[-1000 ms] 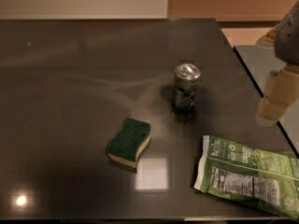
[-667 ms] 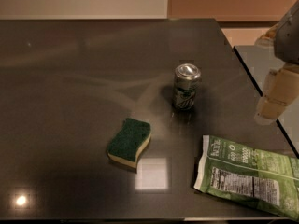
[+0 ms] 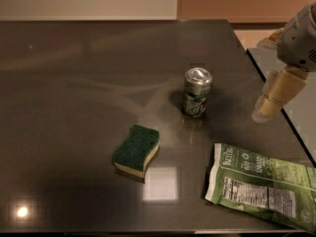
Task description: Pick 7up can
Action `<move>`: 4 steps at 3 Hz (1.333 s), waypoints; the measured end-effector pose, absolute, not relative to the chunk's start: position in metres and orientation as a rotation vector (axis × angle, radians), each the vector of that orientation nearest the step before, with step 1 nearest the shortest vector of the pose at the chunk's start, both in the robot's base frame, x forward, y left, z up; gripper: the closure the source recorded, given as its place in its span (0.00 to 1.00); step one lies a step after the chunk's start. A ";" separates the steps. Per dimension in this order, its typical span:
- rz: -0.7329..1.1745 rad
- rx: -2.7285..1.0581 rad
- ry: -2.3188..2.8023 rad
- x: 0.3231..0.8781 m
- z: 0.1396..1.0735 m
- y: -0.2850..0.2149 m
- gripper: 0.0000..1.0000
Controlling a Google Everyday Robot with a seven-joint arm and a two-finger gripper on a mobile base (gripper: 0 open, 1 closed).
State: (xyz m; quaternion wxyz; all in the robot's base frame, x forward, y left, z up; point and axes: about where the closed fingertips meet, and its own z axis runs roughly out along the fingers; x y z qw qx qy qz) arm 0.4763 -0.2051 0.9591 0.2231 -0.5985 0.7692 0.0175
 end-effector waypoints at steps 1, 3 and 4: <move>0.155 -1.607 2.081 0.498 0.943 -0.194 0.00; 0.328 -1.544 1.995 0.528 0.916 -0.162 0.00; 0.399 -1.532 1.959 0.537 0.905 -0.144 0.00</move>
Offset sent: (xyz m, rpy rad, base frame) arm 0.0607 0.0413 -0.0474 0.2971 0.0089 0.0334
